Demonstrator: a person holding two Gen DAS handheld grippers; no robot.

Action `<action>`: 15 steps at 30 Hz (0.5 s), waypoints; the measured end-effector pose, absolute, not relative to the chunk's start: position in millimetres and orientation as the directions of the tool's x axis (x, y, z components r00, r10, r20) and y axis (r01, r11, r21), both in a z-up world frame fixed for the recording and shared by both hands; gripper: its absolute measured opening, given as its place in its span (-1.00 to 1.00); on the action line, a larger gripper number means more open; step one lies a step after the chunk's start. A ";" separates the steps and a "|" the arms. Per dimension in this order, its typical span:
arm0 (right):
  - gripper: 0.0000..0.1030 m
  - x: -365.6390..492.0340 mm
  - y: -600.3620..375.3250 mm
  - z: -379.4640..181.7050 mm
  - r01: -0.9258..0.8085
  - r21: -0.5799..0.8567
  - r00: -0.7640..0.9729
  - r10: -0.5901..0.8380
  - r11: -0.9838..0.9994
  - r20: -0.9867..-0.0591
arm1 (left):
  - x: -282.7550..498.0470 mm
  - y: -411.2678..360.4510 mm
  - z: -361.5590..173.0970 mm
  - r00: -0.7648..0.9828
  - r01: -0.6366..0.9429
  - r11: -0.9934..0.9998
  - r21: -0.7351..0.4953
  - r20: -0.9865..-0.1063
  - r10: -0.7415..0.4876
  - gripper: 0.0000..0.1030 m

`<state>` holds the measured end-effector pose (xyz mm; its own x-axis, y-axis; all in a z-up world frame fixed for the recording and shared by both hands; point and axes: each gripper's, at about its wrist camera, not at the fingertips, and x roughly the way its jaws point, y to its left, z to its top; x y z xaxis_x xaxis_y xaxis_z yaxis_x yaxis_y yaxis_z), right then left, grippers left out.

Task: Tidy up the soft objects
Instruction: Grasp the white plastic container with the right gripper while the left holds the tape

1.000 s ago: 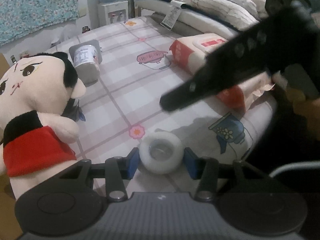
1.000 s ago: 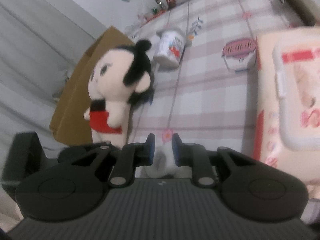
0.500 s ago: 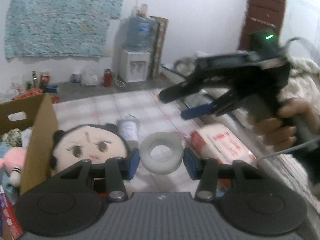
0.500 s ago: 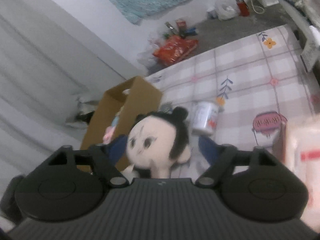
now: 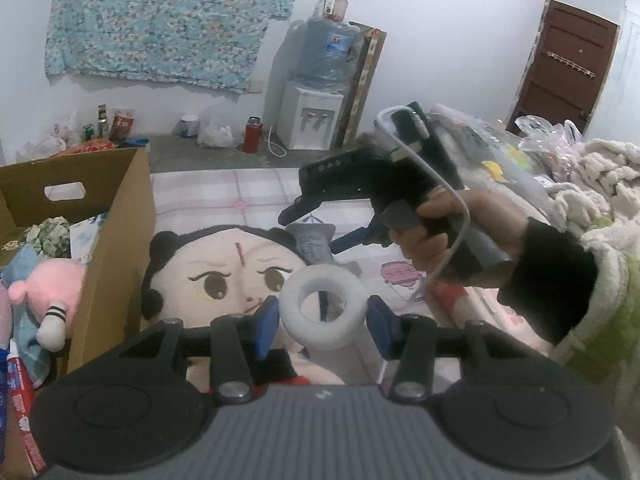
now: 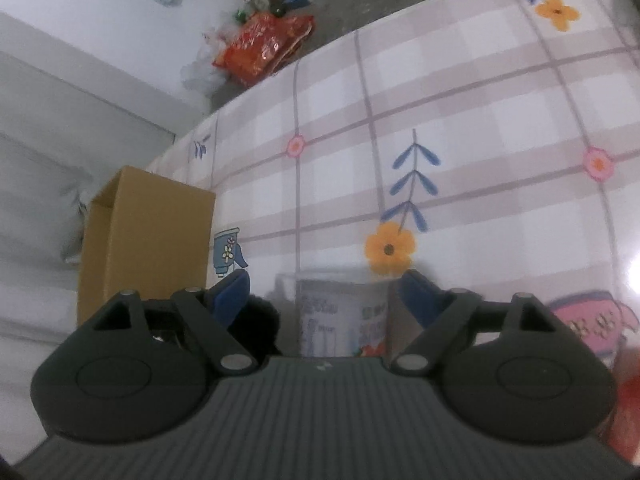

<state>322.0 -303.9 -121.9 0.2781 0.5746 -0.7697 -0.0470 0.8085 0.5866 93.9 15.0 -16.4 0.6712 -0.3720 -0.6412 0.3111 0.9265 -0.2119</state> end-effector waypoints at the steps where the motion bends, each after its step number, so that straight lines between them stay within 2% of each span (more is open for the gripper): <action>1: 0.62 323.4 -300.9 -123.4 -0.050 0.580 0.276 0.570 0.813 -0.774 | 93.3 15.8 -16.6 0.672 0.309 0.927 -0.210 -0.642 -0.370 -0.06; 5: 0.52 327.0 -294.8 -133.5 -0.047 0.551 0.274 0.541 0.833 -0.795 | 93.7 18.2 -16.2 0.672 0.304 0.929 -0.210 -0.644 -0.365 -0.06; 9: 0.49 322.3 -299.2 -131.2 -0.075 0.565 0.294 0.559 0.822 -0.775 | 89.6 20.2 -15.0 0.674 0.305 0.930 -0.207 -0.643 -0.364 -0.06; 11: 0.33 317.7 -301.7 -126.7 -0.101 0.568 0.312 0.568 0.817 -0.762 | 89.1 20.9 -14.7 0.673 0.302 0.930 -0.210 -0.643 -0.364 -0.06; 15: 0.26 296.2 -311.7 -105.2 -0.180 0.550 0.356 0.575 0.815 -0.736 | 86.0 22.8 -12.3 0.680 0.299 0.929 -0.215 -0.636 -0.366 -0.06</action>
<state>296.2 -311.7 -105.2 0.3563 0.5753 -0.7362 -0.1805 0.8155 0.5499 86.0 22.8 -12.3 0.6797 -0.3662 -0.6356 0.2993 0.9295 -0.2155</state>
